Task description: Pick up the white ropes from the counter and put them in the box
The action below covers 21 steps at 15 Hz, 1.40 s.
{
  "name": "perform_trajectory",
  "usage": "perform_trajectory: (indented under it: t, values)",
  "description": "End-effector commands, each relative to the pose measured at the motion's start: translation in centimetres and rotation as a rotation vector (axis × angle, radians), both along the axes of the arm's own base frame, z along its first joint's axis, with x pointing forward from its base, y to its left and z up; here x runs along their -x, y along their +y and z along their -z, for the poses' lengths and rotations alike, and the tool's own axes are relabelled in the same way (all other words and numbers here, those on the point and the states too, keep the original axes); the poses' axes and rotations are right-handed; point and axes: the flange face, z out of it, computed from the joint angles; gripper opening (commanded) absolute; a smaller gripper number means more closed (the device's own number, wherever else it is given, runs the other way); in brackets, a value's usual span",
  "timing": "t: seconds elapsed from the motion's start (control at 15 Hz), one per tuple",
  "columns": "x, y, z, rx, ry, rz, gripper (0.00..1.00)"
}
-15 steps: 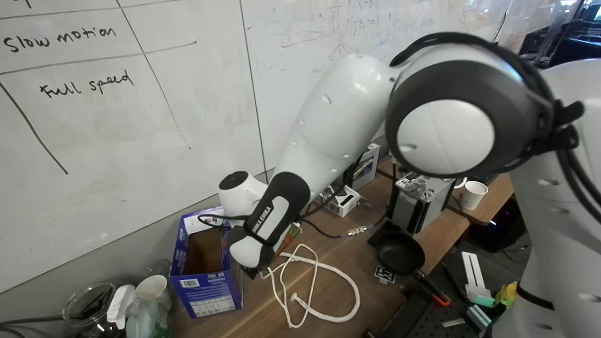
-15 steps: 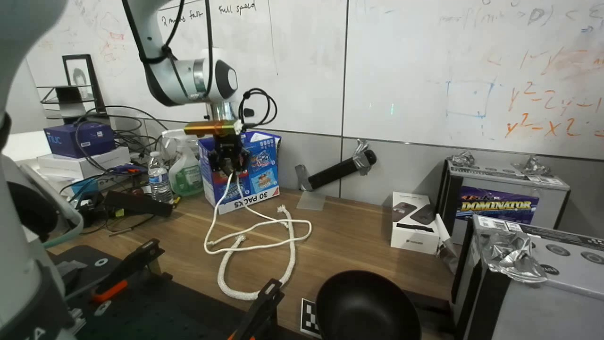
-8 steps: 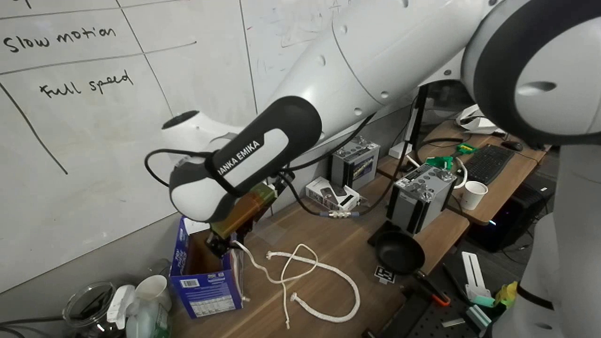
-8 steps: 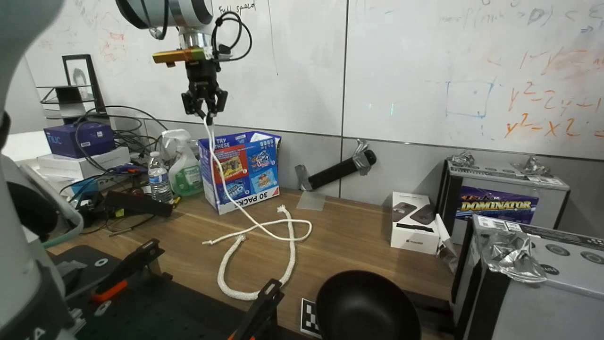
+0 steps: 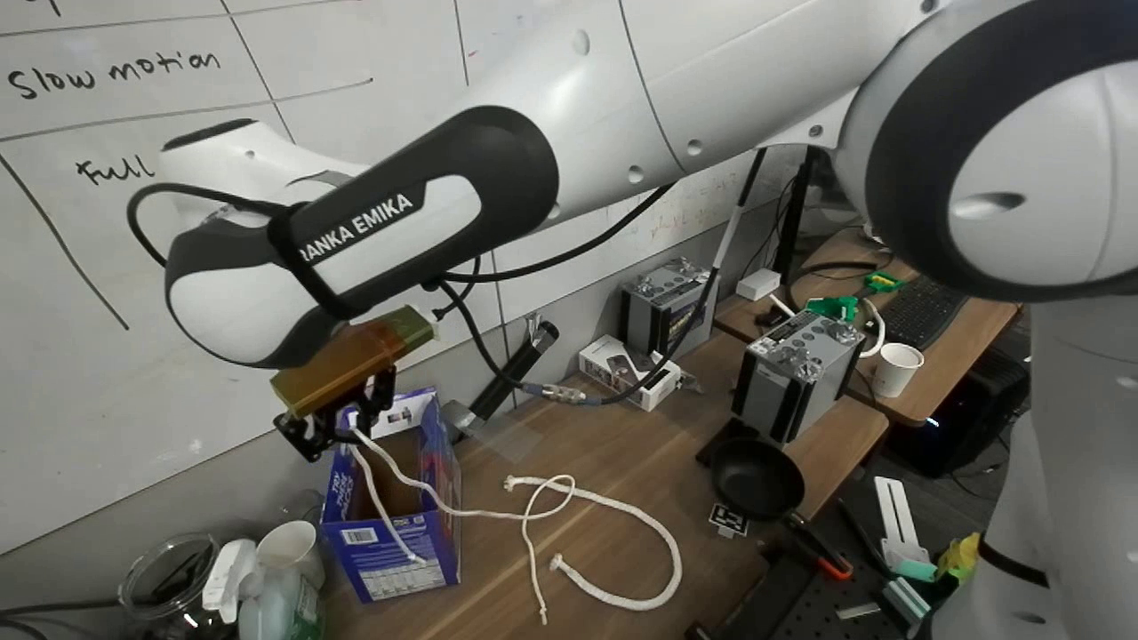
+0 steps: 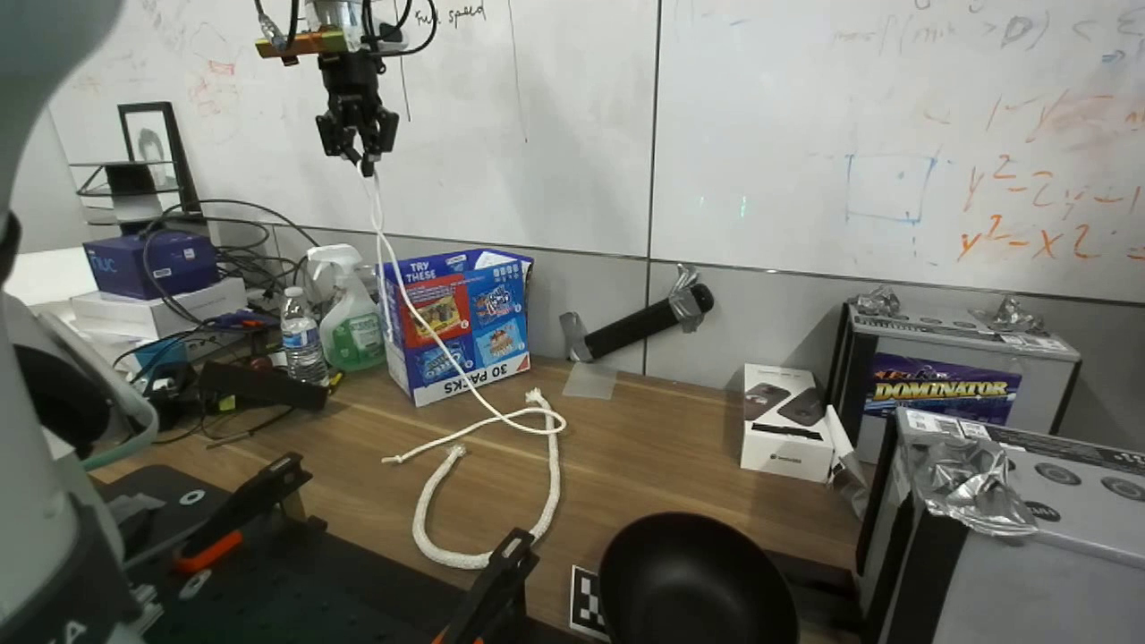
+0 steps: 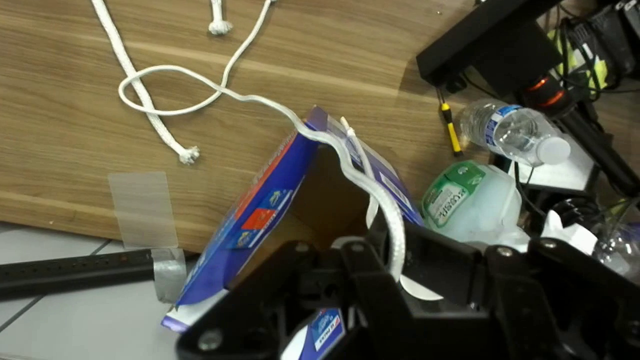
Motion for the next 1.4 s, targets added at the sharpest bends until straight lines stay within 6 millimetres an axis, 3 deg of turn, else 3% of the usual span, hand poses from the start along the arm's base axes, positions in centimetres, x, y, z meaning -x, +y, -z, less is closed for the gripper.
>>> perform_trajectory:
  t: [0.0,0.2,0.47,0.73,1.07,1.33]
  values:
    - [-3.0,2.1,-0.9,0.008,-0.057,0.039,0.03]
    - [-5.5,2.0,-1.9,0.039,-0.147,0.088,0.03]
    - [-9.5,0.0,-2.2,0.086,-0.248,0.154,0.03]
    - [-12.1,-1.4,-2.9,0.12,-0.316,0.205,0.03]
    - [-12.9,-1.7,-4.1,0.15,-0.368,0.239,0.03]
    - [-12.3,-1.8,-2.0,0.175,-0.266,0.26,0.02]
